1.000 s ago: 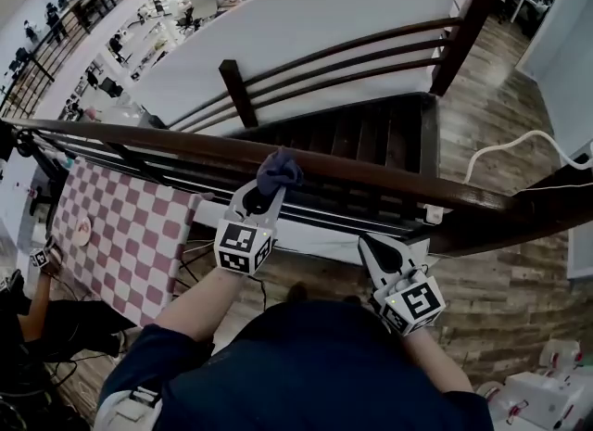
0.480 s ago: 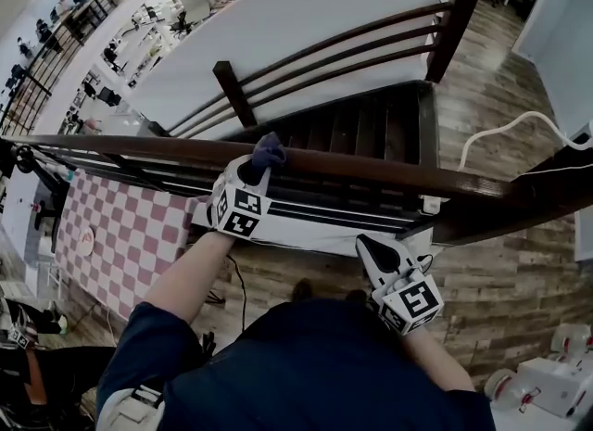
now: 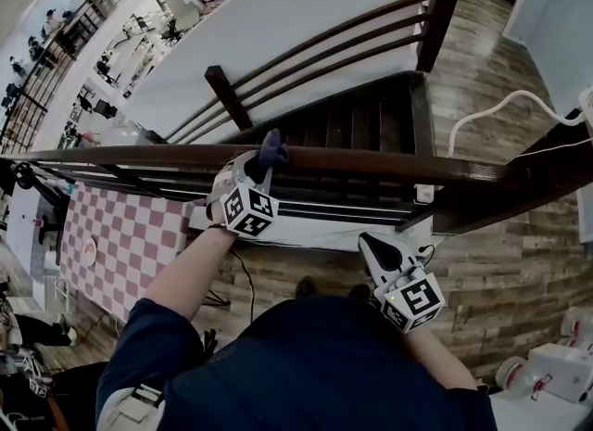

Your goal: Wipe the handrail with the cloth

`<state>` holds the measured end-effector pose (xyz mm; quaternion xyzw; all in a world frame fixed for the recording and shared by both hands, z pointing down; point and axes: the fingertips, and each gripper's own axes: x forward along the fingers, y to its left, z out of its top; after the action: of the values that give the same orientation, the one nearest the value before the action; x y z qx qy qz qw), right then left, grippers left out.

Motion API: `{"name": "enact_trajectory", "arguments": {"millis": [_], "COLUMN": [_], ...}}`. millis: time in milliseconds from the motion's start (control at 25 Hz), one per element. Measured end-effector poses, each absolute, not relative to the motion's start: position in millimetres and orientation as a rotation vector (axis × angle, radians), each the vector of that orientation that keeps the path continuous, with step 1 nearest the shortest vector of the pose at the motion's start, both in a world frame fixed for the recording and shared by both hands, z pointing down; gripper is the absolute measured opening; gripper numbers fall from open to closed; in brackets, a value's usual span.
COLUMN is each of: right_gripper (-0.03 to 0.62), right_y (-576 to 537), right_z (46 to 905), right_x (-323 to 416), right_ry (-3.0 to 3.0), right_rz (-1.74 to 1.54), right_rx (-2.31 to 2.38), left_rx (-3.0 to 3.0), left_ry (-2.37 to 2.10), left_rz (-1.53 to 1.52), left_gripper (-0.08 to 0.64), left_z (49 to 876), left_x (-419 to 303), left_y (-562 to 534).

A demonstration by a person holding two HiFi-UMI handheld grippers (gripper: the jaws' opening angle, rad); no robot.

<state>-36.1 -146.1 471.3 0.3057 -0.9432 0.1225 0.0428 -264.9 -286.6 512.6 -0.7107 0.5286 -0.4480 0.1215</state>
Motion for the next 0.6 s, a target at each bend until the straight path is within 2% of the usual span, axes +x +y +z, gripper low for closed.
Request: {"name": "enact_trajectory", "arguments": {"millis": [600], "right_gripper": [0.011], "right_y": [-142], "right_z": [478], "right_x": [13], "right_ry": [-2.889], "right_rz": [0.407], "right_rx": [1.047], "left_rx": [-1.992], "left_ry": [1.226], "left_rz": [-1.401], "left_gripper": [0.091], "left_z": [518], "left_x": [-163], "left_y": [-303]}}
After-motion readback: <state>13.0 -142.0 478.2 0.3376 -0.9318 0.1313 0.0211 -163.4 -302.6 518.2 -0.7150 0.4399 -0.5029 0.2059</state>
